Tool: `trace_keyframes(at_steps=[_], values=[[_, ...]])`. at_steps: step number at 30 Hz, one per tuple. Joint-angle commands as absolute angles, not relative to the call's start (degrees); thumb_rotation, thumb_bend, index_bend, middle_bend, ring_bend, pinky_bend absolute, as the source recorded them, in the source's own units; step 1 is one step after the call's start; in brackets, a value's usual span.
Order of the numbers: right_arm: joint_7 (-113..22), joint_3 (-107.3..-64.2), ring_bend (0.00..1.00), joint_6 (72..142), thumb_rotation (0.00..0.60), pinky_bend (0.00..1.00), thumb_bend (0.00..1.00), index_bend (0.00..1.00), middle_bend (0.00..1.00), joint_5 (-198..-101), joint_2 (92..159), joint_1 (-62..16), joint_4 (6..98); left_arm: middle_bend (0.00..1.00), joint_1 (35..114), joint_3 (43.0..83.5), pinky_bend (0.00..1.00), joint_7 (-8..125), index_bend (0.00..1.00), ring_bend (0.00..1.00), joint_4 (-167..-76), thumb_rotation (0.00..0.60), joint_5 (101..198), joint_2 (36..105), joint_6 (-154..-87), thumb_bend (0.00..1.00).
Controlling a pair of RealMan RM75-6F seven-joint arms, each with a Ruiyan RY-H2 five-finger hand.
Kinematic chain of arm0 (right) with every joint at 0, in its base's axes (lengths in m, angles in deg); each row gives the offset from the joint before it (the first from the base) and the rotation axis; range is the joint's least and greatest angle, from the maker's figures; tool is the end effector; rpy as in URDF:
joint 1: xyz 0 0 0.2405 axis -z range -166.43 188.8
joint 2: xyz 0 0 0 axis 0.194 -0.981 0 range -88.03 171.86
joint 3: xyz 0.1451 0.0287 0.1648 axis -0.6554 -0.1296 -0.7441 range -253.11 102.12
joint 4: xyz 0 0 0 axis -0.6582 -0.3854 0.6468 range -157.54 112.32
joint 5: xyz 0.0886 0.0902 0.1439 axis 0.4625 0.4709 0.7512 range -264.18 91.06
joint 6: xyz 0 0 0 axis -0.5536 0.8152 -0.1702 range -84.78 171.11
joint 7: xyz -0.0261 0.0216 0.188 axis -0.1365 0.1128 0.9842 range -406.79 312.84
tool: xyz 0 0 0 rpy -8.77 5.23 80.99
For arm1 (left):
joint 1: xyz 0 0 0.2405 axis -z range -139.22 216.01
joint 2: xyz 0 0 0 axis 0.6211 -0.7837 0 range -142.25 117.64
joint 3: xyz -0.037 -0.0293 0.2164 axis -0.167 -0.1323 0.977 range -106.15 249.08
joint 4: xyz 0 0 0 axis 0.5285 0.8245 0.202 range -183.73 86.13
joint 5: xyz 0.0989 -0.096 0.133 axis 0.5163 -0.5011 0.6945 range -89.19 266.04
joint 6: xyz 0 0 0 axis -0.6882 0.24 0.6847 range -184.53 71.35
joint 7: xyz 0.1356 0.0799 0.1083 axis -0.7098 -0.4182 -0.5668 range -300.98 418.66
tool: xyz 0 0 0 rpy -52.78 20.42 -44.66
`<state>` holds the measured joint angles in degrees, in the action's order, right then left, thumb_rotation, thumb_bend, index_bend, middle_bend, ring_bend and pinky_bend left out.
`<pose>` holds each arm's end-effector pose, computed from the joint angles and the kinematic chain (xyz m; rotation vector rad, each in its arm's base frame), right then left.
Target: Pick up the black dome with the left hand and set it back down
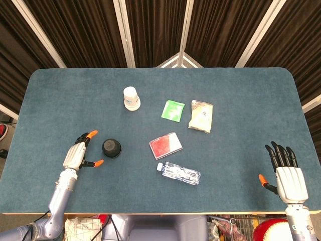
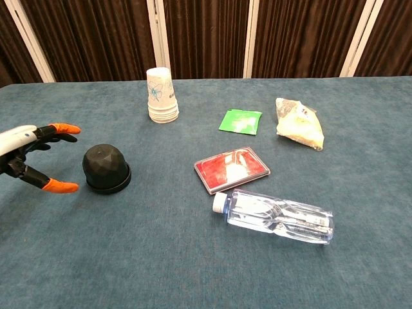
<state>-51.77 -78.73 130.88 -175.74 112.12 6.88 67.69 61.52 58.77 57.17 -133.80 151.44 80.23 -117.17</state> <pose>-0.2578 -0.2217 0.1391 1.3995 -0.8390 0.9503 -0.2051 0.3112 -0.0118 -1.3542 -1.4859 -1.0420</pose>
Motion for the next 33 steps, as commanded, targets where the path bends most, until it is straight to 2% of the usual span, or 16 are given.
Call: trace_keyframes(at_steps=[1,12,28,33], values=[[-51.4,-78.2,0.07,132.0,0.6,0.01,0.29,0.07,0.02,-176.7,112.1,7.5,67.7,0.11,62.6,58.7,0.0,56.0,0.11,0.0,-132.5,0.6,150.1,81.7,-116.0,0.15],[-50.2,-78.6,0.07,132.0,0.6,0.01,0.29,0.07,0.02,-176.6,112.4,7.3,66.8,0.13,64.9,58.6,0.0,55.5,0.11,0.0,-128.1,0.6,148.2,86.5,-114.0,0.15],[-48.9,-78.6,0.07,131.6,0.6,0.01,0.29,0.07,0.02,-176.9,112.4,7.0,66.5,0.19,66.4,58.2,0.0,56.0,0.11,0.0,-125.3,0.6,148.3,89.6,-113.9,0.15],[-48.9,-78.4,0.07,131.6,0.6,0.01,0.29,0.07,0.02,-177.0,112.2,7.1,66.7,0.2,66.6,58.2,0.0,56.4,0.11,0.0,-125.0,0.6,148.7,89.9,-114.4,0.18]])
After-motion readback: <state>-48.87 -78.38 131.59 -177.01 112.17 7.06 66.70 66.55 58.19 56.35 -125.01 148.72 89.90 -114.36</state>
